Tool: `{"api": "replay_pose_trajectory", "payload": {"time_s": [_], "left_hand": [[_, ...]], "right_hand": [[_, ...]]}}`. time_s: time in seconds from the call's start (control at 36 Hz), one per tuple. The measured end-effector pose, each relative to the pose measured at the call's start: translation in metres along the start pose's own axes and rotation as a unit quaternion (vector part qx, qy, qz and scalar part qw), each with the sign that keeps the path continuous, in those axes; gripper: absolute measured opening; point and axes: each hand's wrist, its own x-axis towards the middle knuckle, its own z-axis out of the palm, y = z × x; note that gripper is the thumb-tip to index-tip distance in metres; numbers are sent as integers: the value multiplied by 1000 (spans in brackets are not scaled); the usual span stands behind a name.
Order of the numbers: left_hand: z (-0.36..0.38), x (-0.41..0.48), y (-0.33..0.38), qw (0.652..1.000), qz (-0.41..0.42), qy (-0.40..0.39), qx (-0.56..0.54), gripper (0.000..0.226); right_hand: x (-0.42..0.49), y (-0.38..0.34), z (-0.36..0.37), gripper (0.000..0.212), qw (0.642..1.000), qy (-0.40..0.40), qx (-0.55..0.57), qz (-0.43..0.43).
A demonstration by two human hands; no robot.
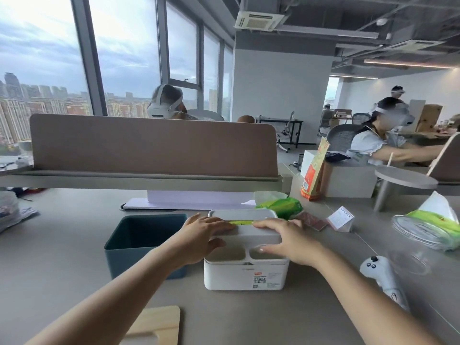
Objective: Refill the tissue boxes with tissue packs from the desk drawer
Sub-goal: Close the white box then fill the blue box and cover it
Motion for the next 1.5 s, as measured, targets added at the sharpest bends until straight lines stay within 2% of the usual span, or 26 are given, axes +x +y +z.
{"api": "replay_pose_trajectory", "payload": {"time_s": [0.11,0.25,0.33,0.5,0.61,0.81,0.94,1.03,1.11,1.19,1.28,1.44,1.5], "left_hand": [[0,-1,-1,1000,5,2,-2,45],[-1,-2,-1,1000,10,-1,18,45],[-4,-5,2,1000,4,7,17,44],[-11,-14,18,1000,-18,-7,-7,83],[-8,-12,23,1000,-13,15,0,70],[-7,-9,21,999,-8,-5,34,73],[-28,2,21,999,0,-10,44,57],[-32,19,12,999,-16,-8,38,76],[-31,30,4,995,-56,-66,41,99],[-33,37,5,986,-106,-127,24,104],[-34,42,5,982,-122,-141,12,103],[-26,45,-6,982,-124,-137,-37,112],[-24,46,-8,982,-117,-137,-49,102]], "right_hand": [[1,12,7,57,999,37,6,-13],[-3,29,3,29,993,104,23,-57],[-5,31,3,25,991,109,21,-71],[-5,31,11,21,989,130,17,-62],[-7,35,20,23,986,153,5,-65],[-4,37,20,19,985,160,1,-68],[4,25,4,13,990,124,23,-60],[16,24,1,34,994,103,12,-44],[25,27,1,76,999,43,12,-7],[33,28,-1,112,1000,2,25,0],[39,25,-6,121,999,-34,32,4],[47,25,-6,121,997,-64,-34,11],[49,30,-2,120,998,-54,-9,10]]}}
